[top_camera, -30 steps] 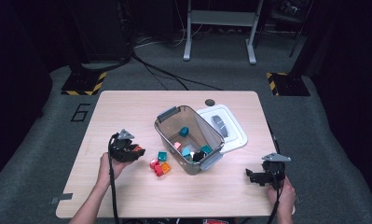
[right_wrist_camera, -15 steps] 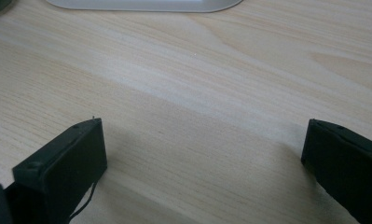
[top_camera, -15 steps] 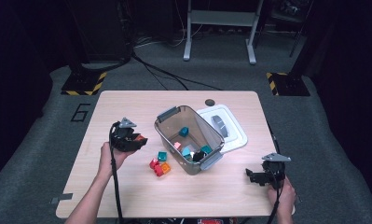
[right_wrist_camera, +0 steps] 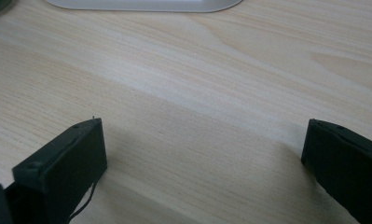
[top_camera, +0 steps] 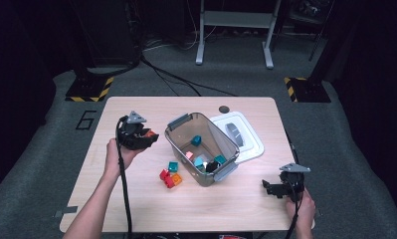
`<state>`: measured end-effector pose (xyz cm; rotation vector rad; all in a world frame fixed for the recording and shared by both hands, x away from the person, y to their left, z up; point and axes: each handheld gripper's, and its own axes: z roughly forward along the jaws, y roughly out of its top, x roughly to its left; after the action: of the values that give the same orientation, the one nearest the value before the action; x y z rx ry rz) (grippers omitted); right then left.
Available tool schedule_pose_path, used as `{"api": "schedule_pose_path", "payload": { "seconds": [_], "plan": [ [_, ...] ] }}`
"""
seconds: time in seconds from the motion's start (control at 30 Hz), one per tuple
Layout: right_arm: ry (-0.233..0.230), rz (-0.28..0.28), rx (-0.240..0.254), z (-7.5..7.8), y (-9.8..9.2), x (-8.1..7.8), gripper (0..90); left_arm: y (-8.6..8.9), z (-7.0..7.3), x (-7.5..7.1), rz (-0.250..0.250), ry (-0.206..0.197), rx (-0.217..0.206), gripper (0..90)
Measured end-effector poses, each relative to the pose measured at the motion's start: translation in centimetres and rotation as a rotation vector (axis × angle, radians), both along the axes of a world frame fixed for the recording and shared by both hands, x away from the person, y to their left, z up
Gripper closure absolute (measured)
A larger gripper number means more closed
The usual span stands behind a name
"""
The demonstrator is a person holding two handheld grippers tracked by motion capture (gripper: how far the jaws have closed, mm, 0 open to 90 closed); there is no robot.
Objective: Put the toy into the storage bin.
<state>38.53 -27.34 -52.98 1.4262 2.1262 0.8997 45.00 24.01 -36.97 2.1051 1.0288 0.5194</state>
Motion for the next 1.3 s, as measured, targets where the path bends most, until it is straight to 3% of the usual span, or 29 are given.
{"api": "schedule_pose_path", "payload": {
  "seconds": [0.37, 0.63, 0.73, 0.97, 1.13, 1.3],
  "plan": [
    [0.000, 0.000, 0.000, 0.0, 0.0, 0.0, 0.0, -0.9, 4.1, 0.8, 0.003, -0.082, -0.003, 59.0],
    [0.000, 0.000, 0.000, 0.0, 0.0, 0.0, 0.0, -2.5, 5.3, 2.0, -0.019, -0.108, -0.004, 59.0],
    [0.000, 0.000, 0.000, 0.0, 0.0, 0.0, 0.0, -3.3, 5.5, 2.4, -0.034, -0.111, -0.013, 59.0],
    [0.000, 0.000, 0.000, 0.0, 0.0, 0.0, 0.0, -5.0, 5.6, 3.2, -0.079, -0.102, 0.010, 58.9],
    [0.000, 0.000, 0.000, 0.0, 0.0, 0.0, 0.0, -5.9, 4.7, 4.0, -0.087, -0.079, -0.004, 59.0],
    [0.000, 0.000, 0.001, 0.0, 0.0, 0.0, 0.0, -6.7, 3.3, 4.5, -0.108, -0.041, 0.007, 59.0]
  ]
}}
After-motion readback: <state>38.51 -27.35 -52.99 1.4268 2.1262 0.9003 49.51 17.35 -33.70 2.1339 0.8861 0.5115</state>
